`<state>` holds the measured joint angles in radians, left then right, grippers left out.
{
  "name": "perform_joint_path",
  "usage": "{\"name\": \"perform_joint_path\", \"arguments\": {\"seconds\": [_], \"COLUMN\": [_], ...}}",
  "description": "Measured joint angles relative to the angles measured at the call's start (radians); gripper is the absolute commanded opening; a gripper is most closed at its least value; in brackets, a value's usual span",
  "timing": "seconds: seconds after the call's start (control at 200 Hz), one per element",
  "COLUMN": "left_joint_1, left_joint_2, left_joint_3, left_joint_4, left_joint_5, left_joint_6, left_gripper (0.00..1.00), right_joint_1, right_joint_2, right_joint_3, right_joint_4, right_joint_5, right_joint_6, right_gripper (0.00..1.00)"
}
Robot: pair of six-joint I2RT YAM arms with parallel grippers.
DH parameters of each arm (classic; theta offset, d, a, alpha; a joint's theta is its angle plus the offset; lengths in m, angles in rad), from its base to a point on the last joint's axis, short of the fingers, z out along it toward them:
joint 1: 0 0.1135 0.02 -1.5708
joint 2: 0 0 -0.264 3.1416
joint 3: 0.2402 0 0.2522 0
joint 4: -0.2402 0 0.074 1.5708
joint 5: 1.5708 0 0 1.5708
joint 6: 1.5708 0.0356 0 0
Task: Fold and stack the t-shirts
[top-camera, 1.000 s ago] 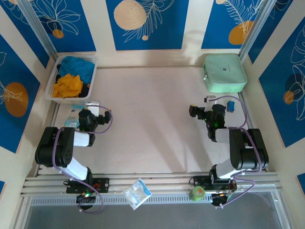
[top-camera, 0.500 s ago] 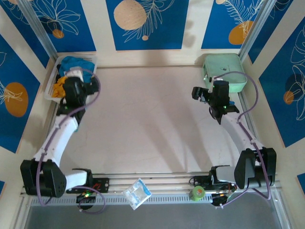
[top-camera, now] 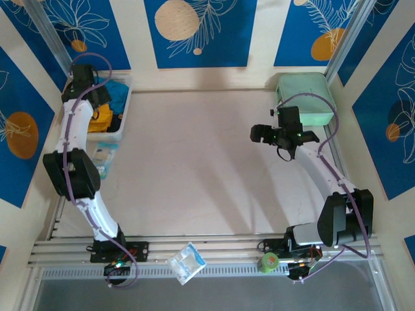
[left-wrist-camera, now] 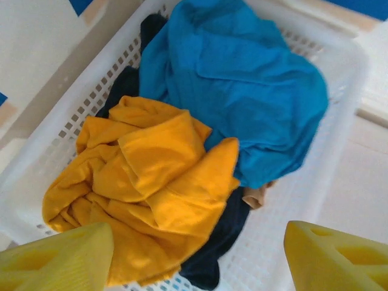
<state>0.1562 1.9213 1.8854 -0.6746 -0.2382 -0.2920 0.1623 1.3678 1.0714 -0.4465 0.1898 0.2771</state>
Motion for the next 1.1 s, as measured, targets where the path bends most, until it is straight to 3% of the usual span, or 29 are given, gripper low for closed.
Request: {"name": "perform_joint_path", "arguments": {"seconds": [0.495,0.685,0.951,1.041,1.101], "left_joint_1": [0.034,0.034,0.034,0.034,0.034], "left_joint_2": [0.375,0.482,0.601,0.601,0.603], "left_joint_3": [0.446,0.495,0.514,0.517,0.518], "left_joint_4": [-0.009,0.062,0.11,0.122,0.129], "left_joint_5": [0.241,0.301,0.296,0.283,0.278], "left_joint_6": [0.083,0.124,0.16,0.161,0.159], "left_gripper": [0.77,0.8,0.79,0.76,0.65], "right_joint_1": [0.008,0.011,0.047,0.061,0.069], "right_joint_2": [0.089,0.169,0.221,0.222,0.222], "right_joint_3": [0.0,0.006,0.028,0.036,0.042], "right_joint_4": [-0.019,-0.025,-0.04,-0.045,-0.048], "right_joint_5": [-0.014,-0.016,-0.017,-0.017,-0.016], "right_joint_6": [-0.019,-0.034,-0.042,-0.042,-0.047], "right_gripper": [0.84,0.79,0.76,0.73,0.71]}}
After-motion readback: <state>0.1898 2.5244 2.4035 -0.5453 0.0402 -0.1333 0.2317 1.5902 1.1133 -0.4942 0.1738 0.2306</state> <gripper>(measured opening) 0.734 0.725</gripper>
